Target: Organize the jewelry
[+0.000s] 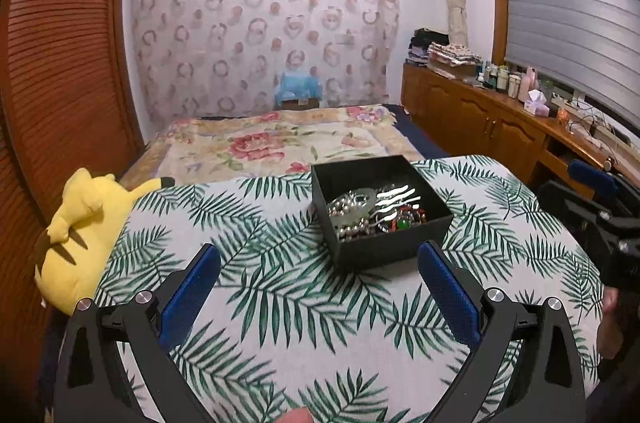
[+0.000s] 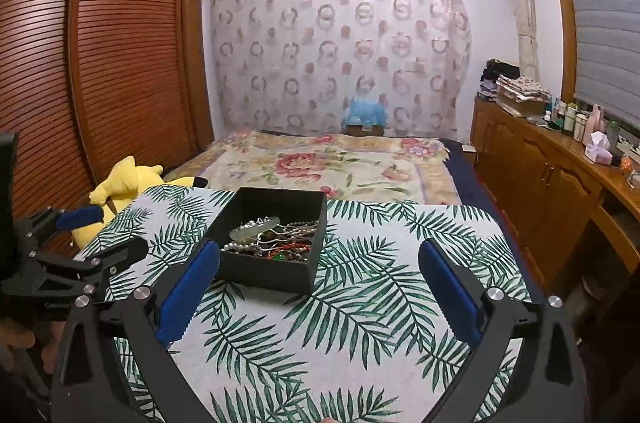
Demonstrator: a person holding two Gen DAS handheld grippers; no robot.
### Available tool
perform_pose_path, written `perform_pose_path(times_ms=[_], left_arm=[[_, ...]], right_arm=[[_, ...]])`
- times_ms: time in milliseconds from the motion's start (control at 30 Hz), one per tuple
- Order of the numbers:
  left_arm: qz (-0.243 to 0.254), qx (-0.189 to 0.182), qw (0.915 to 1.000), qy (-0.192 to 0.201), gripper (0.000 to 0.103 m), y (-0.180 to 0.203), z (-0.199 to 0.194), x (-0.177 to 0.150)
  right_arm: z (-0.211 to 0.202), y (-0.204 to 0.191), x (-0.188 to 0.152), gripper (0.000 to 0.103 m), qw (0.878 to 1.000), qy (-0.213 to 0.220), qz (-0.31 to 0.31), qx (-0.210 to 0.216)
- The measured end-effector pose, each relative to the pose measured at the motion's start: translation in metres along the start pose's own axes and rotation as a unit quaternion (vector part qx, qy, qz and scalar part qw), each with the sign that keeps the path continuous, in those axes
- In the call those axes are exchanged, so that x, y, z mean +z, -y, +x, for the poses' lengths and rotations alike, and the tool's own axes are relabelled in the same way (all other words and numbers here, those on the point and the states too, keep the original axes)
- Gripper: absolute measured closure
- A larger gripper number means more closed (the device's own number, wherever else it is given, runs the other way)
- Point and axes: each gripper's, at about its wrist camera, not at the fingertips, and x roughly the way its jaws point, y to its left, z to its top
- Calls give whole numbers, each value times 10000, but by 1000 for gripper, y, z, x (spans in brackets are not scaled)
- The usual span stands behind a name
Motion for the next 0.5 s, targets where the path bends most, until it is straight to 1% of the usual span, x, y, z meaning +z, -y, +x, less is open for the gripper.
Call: perform_pose_path(times_ms=[267,500], left_arm=[[-17,12,10000,20,8,-2,-5,-7],[-31,-48,10000,52,8,-1,-7,-5]], right_arm=[[-2,0,-5,3,10000,51,27,-78],[-3,0,-7,3,10000,43,35,-72]])
